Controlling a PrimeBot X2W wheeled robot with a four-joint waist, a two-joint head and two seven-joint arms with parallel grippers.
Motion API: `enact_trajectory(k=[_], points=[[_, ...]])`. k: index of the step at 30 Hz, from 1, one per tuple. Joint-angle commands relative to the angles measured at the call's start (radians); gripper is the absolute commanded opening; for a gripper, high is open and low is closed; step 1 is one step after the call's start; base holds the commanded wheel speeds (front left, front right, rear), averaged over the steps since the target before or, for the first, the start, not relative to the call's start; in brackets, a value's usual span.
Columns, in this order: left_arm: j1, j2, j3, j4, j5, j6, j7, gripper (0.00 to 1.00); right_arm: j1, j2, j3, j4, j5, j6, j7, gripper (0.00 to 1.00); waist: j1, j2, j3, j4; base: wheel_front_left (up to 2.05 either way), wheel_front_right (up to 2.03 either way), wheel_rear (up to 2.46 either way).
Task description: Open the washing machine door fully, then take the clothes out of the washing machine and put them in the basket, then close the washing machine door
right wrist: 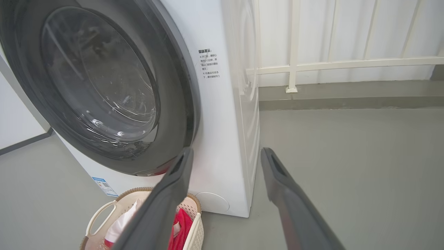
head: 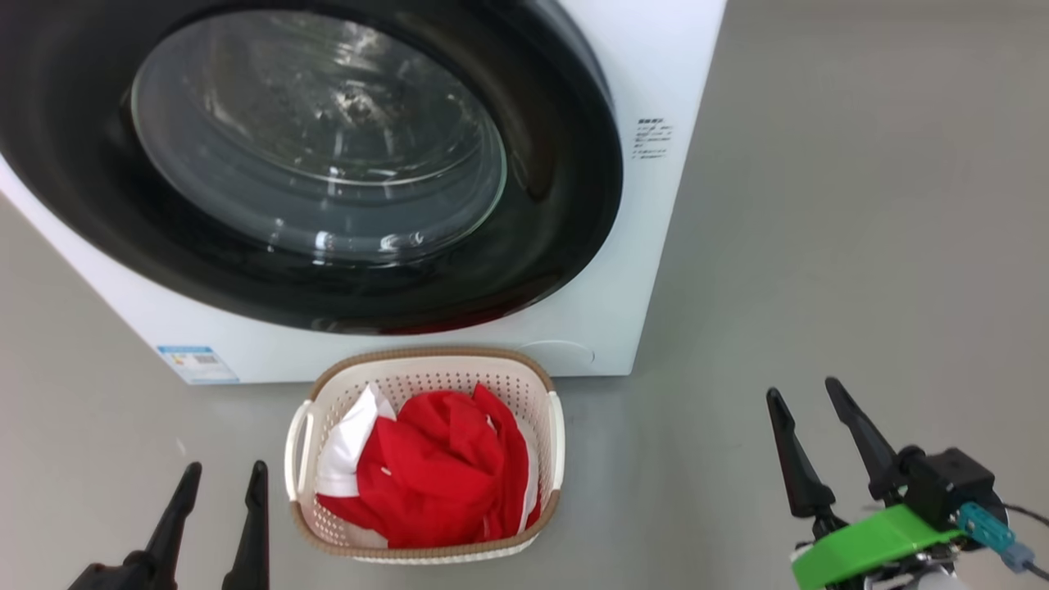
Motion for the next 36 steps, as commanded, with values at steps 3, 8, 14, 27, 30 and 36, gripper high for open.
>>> enact_trajectory(k=[3, 8, 14, 27, 30, 36], points=[[0.004, 0.02, 0.042, -0.021, 0.011, -0.006, -0.009, 1.0, 0.024, -0.015, 0.013, -0.034, 0.008, -0.004, -0.003, 1.0, 0.0, 0.0, -0.026, -0.02, 0.0, 0.0, 0.0], [0.02, 0.016, 0.048, -0.023, 0.021, -0.006, -0.009, 1.0, 0.062, -0.02, 0.006, -0.04, 0.01, -0.004, -0.003, 1.0, 0.0, 0.0, -0.045, -0.032, 0.0, 0.0, 0.0], [0.041, 0.013, 0.057, -0.022, 0.024, -0.006, -0.009, 1.0, 0.088, -0.023, -0.004, -0.041, 0.013, -0.004, -0.003, 1.0, 0.0, 0.0, -0.068, -0.046, 0.0, 0.0, 0.0], [0.044, 0.009, 0.056, -0.021, 0.024, -0.006, -0.009, 1.0, 0.096, -0.019, -0.011, -0.048, 0.012, -0.004, -0.003, 1.0, 0.0, 0.0, -0.069, -0.049, 0.0, 0.0, 0.0], [0.042, 0.008, 0.057, -0.023, 0.023, -0.006, -0.009, 1.0, 0.095, -0.017, -0.012, -0.049, 0.011, -0.004, -0.003, 1.0, 0.0, 0.0, -0.067, -0.048, 0.0, 0.0, 0.0], [0.043, 0.002, 0.067, -0.031, 0.019, -0.006, -0.009, 1.0, 0.096, -0.016, -0.013, -0.05, 0.009, -0.004, -0.003, 1.0, 0.0, 0.0, -0.069, -0.046, 0.0, 0.0, 0.0]])
